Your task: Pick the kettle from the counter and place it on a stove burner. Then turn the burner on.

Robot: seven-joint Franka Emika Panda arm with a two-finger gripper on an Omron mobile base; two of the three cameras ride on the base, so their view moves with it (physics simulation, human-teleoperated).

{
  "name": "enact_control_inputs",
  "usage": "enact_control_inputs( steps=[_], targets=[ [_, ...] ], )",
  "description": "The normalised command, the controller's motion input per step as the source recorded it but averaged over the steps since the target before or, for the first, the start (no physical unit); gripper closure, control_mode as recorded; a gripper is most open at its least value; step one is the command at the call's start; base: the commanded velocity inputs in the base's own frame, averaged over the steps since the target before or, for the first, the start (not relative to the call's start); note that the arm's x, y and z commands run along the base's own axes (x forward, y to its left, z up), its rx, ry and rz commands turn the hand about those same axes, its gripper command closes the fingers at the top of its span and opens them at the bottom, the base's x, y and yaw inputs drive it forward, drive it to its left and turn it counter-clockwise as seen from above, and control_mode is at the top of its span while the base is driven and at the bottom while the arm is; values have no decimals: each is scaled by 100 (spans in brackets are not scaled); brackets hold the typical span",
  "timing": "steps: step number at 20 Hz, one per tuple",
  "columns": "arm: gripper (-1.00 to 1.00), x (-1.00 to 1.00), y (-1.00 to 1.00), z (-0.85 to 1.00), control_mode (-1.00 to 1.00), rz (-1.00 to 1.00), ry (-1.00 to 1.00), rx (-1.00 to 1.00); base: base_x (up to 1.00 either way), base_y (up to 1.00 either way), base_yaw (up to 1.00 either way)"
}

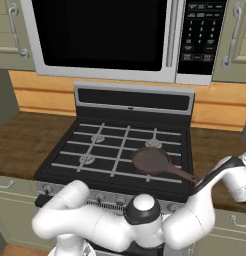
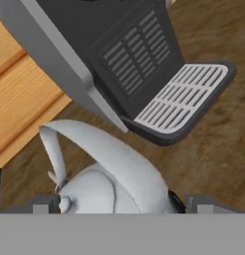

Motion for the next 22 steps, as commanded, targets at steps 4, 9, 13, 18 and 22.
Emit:
enact_control_inputs(
  steps=[4,9,13,18,22],
  targets=[
    [100,29,-1,-22,-100,0,-1,0,0,0,0],
    [100,-32,61,-24,-100,12,-2,-5,0,0,0],
    [100,-64,63,3,-100,19,-1,-2,0,0,0],
    [100,-55,91,43,-100,15,-3,-8,0,0,0],
    [100,-34,100,79,-100,8,-14,-13,0,0,0]
  ],
)
